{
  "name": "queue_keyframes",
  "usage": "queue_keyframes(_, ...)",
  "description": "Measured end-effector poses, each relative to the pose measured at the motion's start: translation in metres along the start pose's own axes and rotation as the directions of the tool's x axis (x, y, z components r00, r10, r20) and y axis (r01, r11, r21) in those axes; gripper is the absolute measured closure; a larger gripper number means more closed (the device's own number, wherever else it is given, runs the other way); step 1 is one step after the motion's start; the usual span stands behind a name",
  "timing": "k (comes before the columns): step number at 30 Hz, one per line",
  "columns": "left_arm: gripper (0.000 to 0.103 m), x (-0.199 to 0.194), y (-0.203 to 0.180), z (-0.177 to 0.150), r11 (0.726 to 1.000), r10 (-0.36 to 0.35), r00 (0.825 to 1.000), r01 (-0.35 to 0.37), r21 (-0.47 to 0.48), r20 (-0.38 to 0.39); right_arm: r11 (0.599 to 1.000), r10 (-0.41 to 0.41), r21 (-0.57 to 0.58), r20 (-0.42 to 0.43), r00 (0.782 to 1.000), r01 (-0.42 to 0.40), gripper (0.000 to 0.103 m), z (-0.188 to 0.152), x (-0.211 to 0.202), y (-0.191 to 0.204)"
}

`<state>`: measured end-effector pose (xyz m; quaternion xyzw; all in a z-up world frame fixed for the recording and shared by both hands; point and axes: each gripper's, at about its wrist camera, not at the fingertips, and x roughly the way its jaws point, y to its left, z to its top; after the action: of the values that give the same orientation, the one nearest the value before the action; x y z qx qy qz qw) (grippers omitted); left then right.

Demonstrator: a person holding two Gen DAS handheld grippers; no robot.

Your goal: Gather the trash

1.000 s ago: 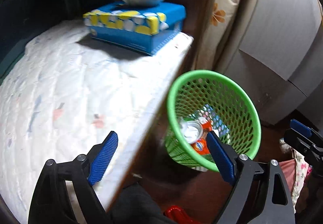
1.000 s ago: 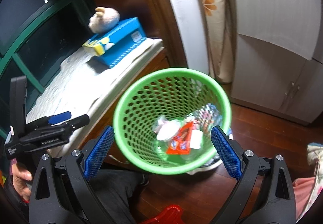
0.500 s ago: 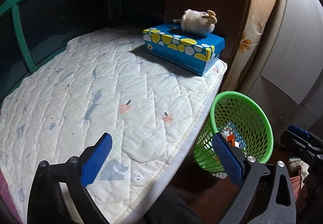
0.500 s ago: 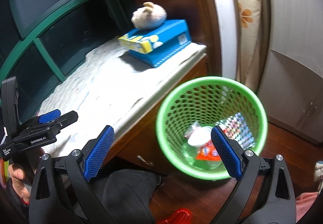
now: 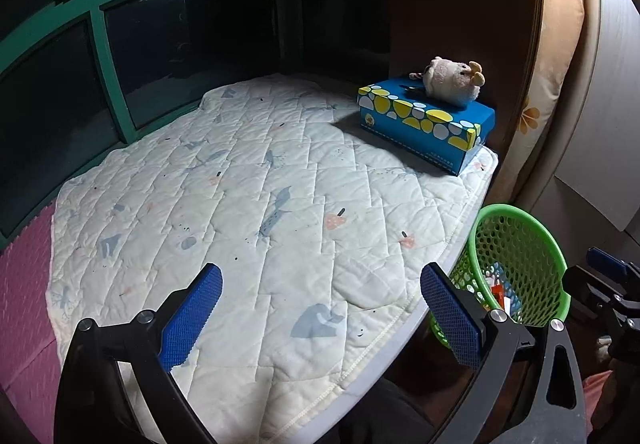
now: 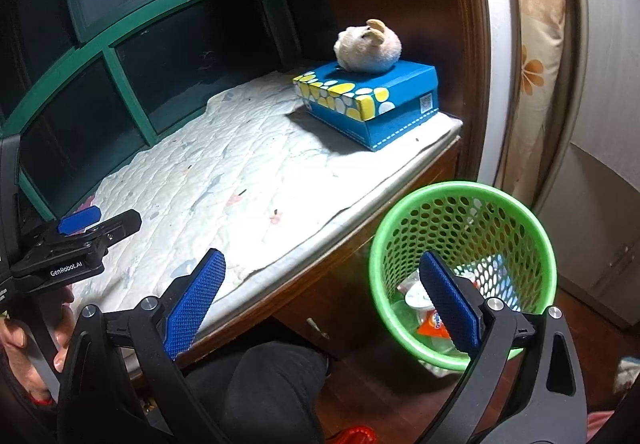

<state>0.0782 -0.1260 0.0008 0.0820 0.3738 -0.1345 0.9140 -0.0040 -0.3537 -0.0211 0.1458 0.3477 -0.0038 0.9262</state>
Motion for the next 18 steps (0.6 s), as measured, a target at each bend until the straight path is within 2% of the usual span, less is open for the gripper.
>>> queue_keyframes(3, 0.007, -0.005, 0.005, -0.002, 1.000, 0.014, 1.000, -0.013, -0.020, 0.010, 1.000, 0.000, 0.002, 0.009, 1.000, 0.000, 0.006, 0.000, -0.002, 0.006)
queue_keyframes(10, 0.007, -0.018, 0.014, -0.004, 0.996, 0.036, 0.998, -0.031, -0.088, 0.057, 0.997, -0.056, -0.043, 0.060, 0.997, 0.058, 0.005, -0.001, -0.016, 0.016)
queue_keyframes(18, 0.007, -0.036, 0.018, -0.006, 0.992, 0.033, 0.994, -0.020, -0.121, 0.107, 0.998, -0.060, -0.030, 0.085, 0.995, 0.063, 0.005, -0.005, -0.024, 0.016)
